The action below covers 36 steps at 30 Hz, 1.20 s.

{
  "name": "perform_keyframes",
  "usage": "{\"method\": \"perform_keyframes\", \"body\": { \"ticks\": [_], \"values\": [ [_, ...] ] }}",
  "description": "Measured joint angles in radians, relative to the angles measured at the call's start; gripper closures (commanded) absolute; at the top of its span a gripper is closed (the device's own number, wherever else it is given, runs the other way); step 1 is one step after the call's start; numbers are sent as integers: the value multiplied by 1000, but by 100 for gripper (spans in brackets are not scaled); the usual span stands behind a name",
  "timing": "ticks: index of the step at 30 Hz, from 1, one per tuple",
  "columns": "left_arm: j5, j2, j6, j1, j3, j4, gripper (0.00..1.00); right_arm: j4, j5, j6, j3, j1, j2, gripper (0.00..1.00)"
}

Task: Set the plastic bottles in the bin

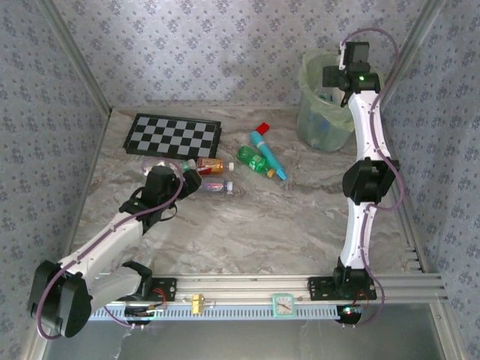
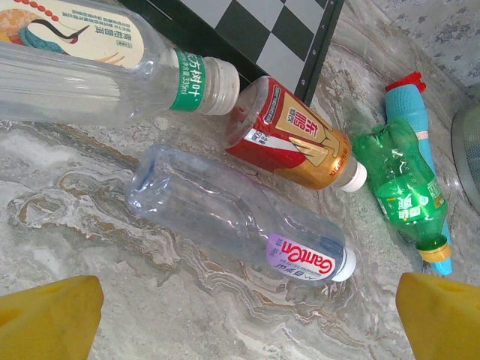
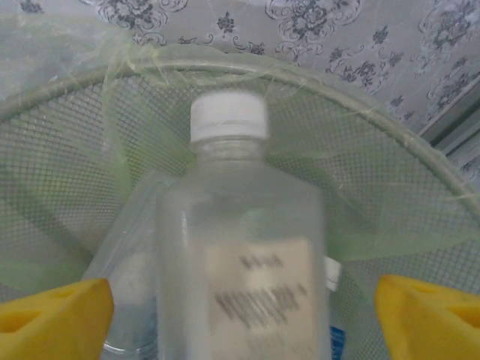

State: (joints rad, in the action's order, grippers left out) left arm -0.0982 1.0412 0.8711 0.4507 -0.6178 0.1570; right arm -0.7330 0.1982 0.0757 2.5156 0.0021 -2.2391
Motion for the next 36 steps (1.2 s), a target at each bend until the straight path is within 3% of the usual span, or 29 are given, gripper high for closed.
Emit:
{"method": "perform_keyframes", "body": {
  "ticks": [9, 14, 19, 26, 36],
  "values": [
    [0, 27, -29, 0, -6, -27, 0, -11, -47, -65, -76, 0, 128, 0],
    [0, 77, -89, -4, -95, -30, 0, 50, -130, -138, -298, 2, 346, 0],
    [16, 156, -211, -13, -218, -54, 0, 175, -232, -220, -630, 29, 586, 0],
    [121, 326, -382, -46, -325, -64, 0, 303, -326, -280, -1018, 174, 780, 0],
    [196, 488, -542, -80, -405, -17, 0, 448, -303, -330, -1398, 429, 942, 0]
  ]
}}
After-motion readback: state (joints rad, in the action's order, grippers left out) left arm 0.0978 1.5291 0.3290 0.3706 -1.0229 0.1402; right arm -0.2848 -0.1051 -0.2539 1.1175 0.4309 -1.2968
